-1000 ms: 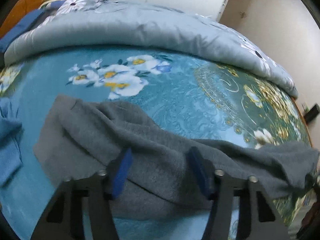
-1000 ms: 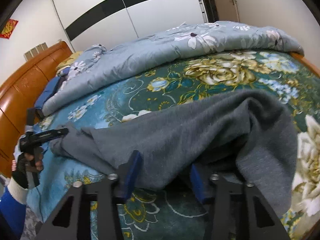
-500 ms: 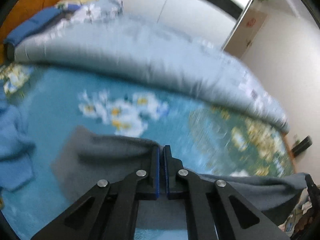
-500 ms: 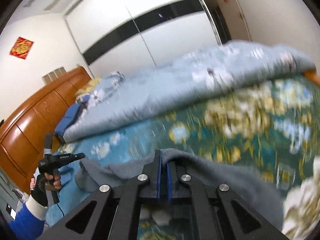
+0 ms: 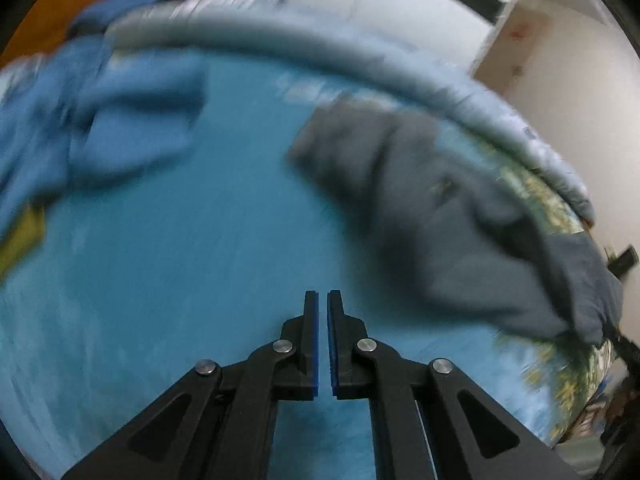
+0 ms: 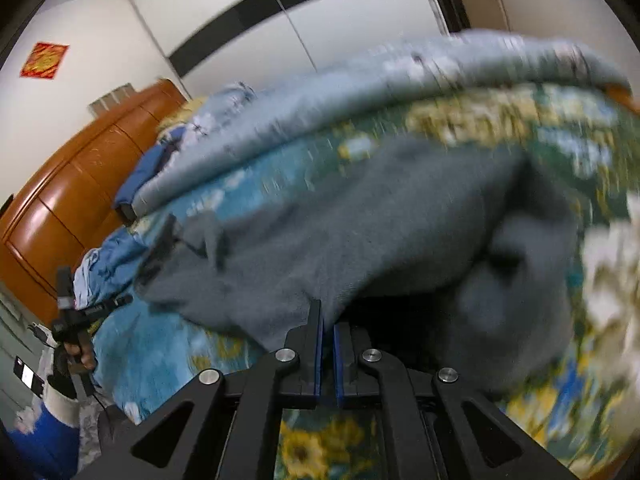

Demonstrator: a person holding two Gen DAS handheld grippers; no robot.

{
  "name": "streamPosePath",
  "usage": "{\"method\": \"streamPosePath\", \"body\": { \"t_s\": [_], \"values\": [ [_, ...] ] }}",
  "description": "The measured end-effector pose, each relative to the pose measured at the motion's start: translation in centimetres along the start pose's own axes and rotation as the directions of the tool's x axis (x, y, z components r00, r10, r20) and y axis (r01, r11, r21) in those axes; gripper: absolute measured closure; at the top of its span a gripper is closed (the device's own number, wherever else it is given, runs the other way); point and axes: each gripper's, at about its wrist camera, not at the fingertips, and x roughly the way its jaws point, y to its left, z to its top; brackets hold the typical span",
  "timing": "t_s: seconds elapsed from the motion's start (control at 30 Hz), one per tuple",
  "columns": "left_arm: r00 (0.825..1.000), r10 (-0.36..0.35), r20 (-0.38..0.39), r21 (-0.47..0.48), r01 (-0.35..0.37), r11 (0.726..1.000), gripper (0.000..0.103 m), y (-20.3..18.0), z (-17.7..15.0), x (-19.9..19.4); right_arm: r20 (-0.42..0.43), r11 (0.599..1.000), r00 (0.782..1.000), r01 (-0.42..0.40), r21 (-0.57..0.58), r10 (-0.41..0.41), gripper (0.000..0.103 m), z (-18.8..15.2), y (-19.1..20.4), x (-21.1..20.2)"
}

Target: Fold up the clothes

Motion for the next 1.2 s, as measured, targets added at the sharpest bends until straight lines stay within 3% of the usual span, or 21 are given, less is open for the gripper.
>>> {"method": "streamPosePath", "body": {
  "t_s": [0.1,0.2,0.23,0.3,0.4,0.47,0.57,0.63,0.67,0.8,0.9,1.03,1.1,1.2],
  "values": [
    [1.000,-0.023,0.019,-0.019,0.023,1.000,0.099,0.5,0.4,-0.7,-0.018,1.000,1.000,0.015,0.022,-0.015,0.098,-0.5,-0.8,0.4],
    [0.996,-0.046,0.073,0.034,0.043,0.998,0.096,-1.4,2.2,-1.7,-0.013,1.000,1.000,0.027,0.007,-0.027,0.094,-0.3,-0.6,0.0],
    [0.995,-0.054,0.090,0.059,0.049,0.997,0.091,-2.3,2.9,-2.0,-0.004,1.000,1.000,0.031,-0.002,-0.031,0.094,-0.2,-0.4,-0.3],
    [0.991,-0.068,0.112,0.103,0.056,0.993,0.064,-4.2,4.3,-2.0,0.004,0.999,0.999,0.045,-0.013,-0.045,0.094,-0.2,-0.2,-1.0],
    [0.989,-0.089,0.117,0.141,0.072,0.987,0.056,-6.7,5.8,-1.1,0.017,0.997,0.997,0.078,-0.008,-0.078,0.093,-0.3,-0.6,-2.4],
    [0.992,-0.063,0.108,0.167,0.044,0.985,0.053,-8.0,6.5,0.2,0.038,0.995,0.995,0.095,0.005,-0.095,0.092,-0.4,-0.9,-3.5],
    [0.994,0.030,0.101,0.217,-0.051,0.975,0.053,-8.9,6.5,2.5,0.063,0.994,0.992,0.103,0.026,-0.105,0.089,-0.1,-1.3,-4.9],
    [0.992,0.080,0.097,0.211,-0.099,0.973,0.076,-8.7,6.2,3.3,0.078,0.995,0.992,0.098,0.029,-0.100,0.088,0.2,-1.1,-5.3],
    [0.989,0.110,0.095,0.188,-0.127,0.974,0.096,-8.0,6.1,3.4,0.085,0.995,0.992,0.094,0.028,-0.096,0.088,0.4,-0.9,-5.4],
    [0.978,0.192,0.081,0.065,-0.198,0.978,0.096,-3.6,5.0,3.3,0.121,0.997,0.992,0.045,-0.056,-0.038,0.088,1.4,2.2,-5.1],
    [0.992,0.120,0.030,-0.020,-0.119,0.993,0.095,-0.8,3.6,3.5,0.083,0.985,0.995,-0.035,-0.172,0.049,0.088,2.6,6.3,-1.9],
    [0.997,0.007,0.080,-0.067,-0.002,0.998,0.094,0.2,1.8,1.5,-0.032,0.953,0.990,-0.143,-0.268,0.139,0.088,3.9,11.1,5.1],
    [0.995,-0.029,0.090,-0.090,0.037,0.995,0.080,0.7,1.2,0.6,-0.094,0.942,0.984,-0.174,-0.288,0.153,0.088,4.6,13.3,9.3],
    [0.994,-0.025,0.105,-0.096,0.036,0.995,0.071,1.4,0.4,0.0,-0.140,0.936,0.984,-0.154,-0.317,0.115,0.088,5.5,15.5,14.0]
  ]
}}
